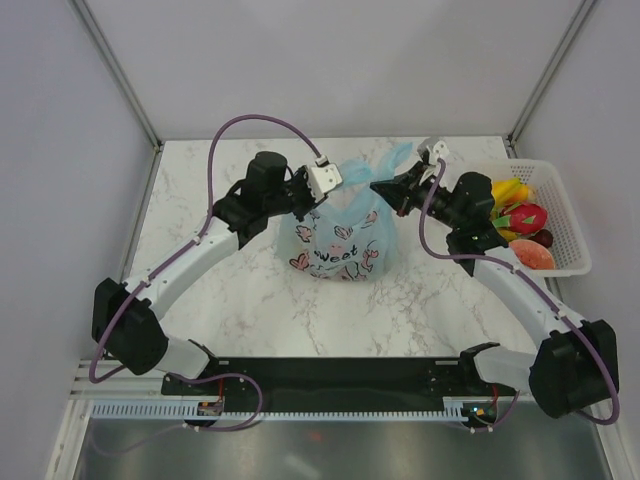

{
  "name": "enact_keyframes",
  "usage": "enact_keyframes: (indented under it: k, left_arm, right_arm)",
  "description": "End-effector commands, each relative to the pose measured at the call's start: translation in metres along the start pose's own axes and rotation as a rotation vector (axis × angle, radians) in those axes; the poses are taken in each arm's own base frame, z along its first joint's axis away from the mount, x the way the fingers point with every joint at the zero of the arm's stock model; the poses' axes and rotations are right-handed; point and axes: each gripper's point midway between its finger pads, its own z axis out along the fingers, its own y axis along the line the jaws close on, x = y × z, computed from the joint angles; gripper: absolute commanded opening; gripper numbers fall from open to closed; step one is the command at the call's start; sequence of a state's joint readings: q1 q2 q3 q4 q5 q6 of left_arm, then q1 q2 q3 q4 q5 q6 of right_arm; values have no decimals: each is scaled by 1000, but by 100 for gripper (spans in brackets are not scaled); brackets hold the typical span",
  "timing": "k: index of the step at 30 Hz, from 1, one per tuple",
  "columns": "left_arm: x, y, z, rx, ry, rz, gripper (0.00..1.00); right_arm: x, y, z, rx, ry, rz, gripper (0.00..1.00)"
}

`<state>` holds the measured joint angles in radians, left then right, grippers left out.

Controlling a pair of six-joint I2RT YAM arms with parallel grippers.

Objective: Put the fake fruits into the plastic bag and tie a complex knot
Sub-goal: Adjust the plastic bag at the center of the board.

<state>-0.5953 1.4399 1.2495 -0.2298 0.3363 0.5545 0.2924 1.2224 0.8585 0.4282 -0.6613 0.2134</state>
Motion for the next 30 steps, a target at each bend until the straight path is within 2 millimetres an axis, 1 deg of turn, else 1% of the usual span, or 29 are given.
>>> enact_keyframes:
  k: [1,2,4,8,9,10,12,16,17,19,22,24,27,30]
  left_arm:
    - [-14,-3,-7,14,-52,17,2]
    - [-14,-5,-7,20,-50,20,2]
    - [-14,-7,-8,28,-52,24,2]
    - [-14,-17,-7,70,-52,36,2]
    - [-13,-19,-7,76,-48,37,2]
    - [-12,-19,-6,81,-44,44,2]
    - [-9,-23,-6,91,-27,55,2]
    - [-1,-26,-7,101,15,79,2]
    - [-1,-26,-8,98,22,82,2]
    - [2,-27,-8,99,35,84,2]
    - [1,-31,-9,118,31,95,2]
    - [0,-34,-8,129,28,104,2]
    - [0,-38,-7,142,30,115,2]
    - [4,-42,-7,154,43,128,2]
  right_arm:
    - [-10,-28,-10,249,-5,-79,0]
    - [-12,-28,-10,263,-7,-82,0]
    - [-10,-27,-8,284,25,-82,0]
    - [3,-27,-1,384,91,-126,0]
    - [6,-22,1,397,101,-133,0]
    - [7,-25,0,426,107,-138,0]
    - [12,-25,0,451,124,-140,0]
    - [14,-23,-2,450,134,-136,0]
    - [12,-22,-3,450,126,-135,0]
    - [13,-19,-5,437,128,-137,10]
    - [13,-18,-8,436,127,-139,15]
    - [19,-12,-6,400,135,-130,17]
    - [21,-8,-8,381,128,-123,22]
    - [21,-8,-7,382,122,-113,23]
